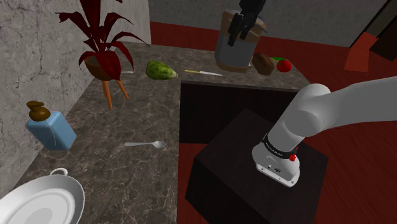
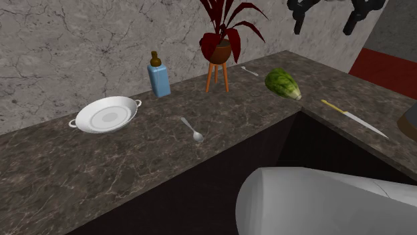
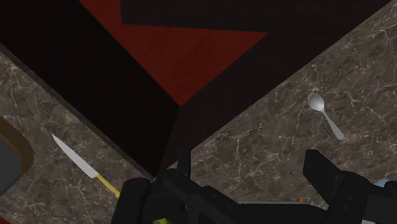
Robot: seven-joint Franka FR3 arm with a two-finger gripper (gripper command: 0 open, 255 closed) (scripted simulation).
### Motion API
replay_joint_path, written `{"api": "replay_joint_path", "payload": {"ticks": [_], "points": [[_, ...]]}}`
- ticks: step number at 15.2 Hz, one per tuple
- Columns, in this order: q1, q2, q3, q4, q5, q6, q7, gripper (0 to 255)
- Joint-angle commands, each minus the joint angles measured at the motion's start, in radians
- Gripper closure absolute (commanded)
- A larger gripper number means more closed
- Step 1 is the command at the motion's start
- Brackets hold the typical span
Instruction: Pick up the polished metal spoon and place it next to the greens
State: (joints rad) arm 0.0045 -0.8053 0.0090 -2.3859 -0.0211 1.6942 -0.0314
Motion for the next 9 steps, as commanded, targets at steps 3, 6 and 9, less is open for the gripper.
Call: {"api": "replay_joint_path", "payload": {"ticks": [3, 6, 9], "points": [[0.016, 0.019, 0.01, -0.045, 0.015, 0.067, -0.001, 0], [0.04, 0.058, 0.025, -0.103, 0.037, 0.17, -0.003, 0], [0.065, 0.111, 0.042, -0.151, 0.06, 0.276, -0.008, 0]]}}
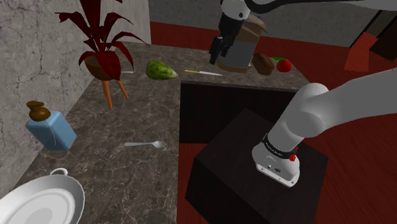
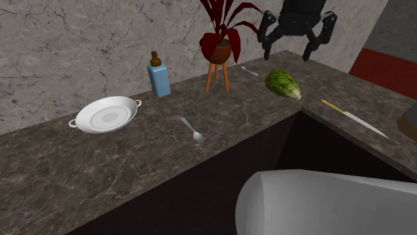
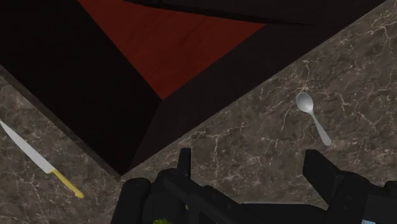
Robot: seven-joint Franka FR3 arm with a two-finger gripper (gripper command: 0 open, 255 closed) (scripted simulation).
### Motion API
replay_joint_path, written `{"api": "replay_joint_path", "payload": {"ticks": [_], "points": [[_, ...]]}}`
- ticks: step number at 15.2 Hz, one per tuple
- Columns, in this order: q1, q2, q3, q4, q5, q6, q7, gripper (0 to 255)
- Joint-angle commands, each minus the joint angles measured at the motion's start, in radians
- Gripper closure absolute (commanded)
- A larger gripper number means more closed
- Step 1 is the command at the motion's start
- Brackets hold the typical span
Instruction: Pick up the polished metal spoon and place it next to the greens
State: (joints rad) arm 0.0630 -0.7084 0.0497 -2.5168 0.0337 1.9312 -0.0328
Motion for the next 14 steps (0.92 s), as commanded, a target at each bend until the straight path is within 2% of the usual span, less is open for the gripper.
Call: {"api": "replay_joint_path", "payload": {"ticks": [1, 8, 14], "points": [[0.015, 0.034, 0.007, -0.034, 0.013, 0.074, -0.008, 0], [0.077, 0.216, 0.049, -0.093, 0.066, 0.329, -0.025, 0], [0.128, 0.418, 0.088, -0.089, 0.107, 0.542, -0.045, 0]]}}
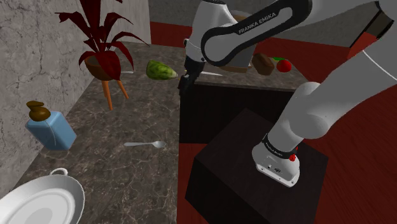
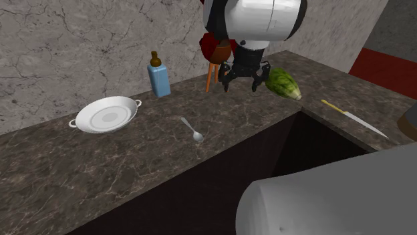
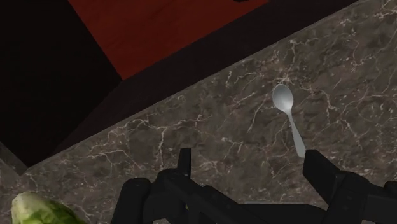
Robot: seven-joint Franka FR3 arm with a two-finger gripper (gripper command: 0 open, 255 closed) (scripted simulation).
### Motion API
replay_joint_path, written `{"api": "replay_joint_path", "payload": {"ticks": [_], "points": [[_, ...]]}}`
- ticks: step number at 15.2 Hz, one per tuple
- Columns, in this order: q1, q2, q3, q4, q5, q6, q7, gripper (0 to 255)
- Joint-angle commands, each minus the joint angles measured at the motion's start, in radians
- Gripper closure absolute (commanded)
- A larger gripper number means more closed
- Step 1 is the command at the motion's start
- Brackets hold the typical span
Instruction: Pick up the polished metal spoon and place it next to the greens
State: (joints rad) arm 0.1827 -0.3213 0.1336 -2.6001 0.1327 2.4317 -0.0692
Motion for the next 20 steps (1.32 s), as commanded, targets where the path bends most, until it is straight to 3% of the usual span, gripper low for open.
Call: {"api": "replay_joint_path", "payload": {"ticks": [1, 10, 20], "points": [[0.016, 0.067, 0.01, -0.001, 0.014, 0.075, -0.012, 0], [0.078, 0.411, 0.067, 0.104, 0.03, 0.337, -0.034, 0], [0.175, 0.788, 0.08, 0.323, -0.038, 0.519, -0.017, 0]]}}
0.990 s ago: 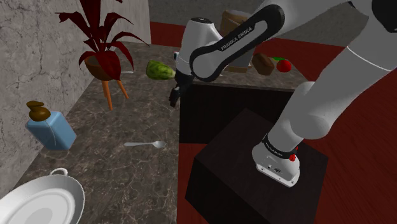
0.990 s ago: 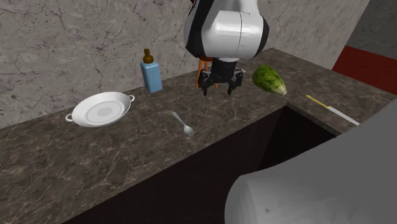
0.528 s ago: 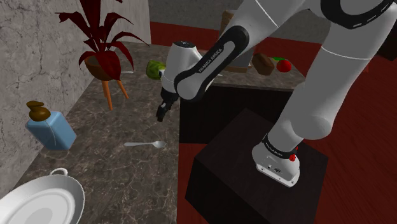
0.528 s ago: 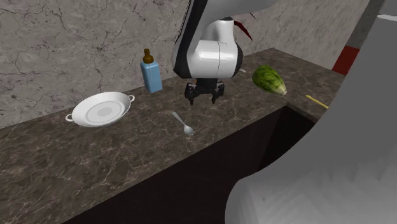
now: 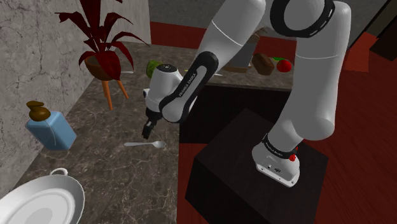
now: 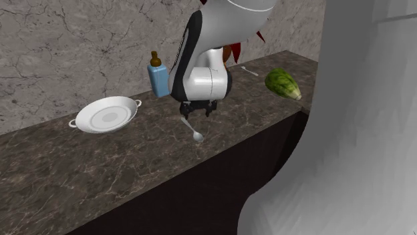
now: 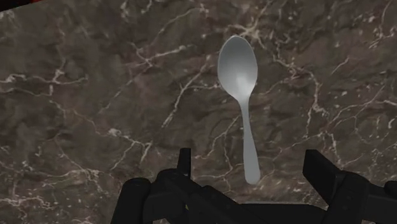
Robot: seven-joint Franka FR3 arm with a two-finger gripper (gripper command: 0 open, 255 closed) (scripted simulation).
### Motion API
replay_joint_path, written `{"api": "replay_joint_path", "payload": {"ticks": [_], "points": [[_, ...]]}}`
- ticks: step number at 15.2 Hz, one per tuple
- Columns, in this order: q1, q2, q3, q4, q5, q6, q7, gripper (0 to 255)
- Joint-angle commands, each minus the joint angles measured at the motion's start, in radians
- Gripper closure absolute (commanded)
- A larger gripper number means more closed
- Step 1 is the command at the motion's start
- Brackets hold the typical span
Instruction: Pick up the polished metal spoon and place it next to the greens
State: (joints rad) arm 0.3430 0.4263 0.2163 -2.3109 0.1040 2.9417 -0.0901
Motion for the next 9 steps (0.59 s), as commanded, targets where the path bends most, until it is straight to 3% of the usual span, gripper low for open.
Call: {"api": "replay_joint_path", "payload": {"ticks": [1, 9], "points": [[0.027, 0.076, -0.005, 0.061, -0.015, 0.021, 0.004, 0], [0.07, 0.221, -0.026, 0.157, -0.032, 0.075, 0.009, 0]]}}
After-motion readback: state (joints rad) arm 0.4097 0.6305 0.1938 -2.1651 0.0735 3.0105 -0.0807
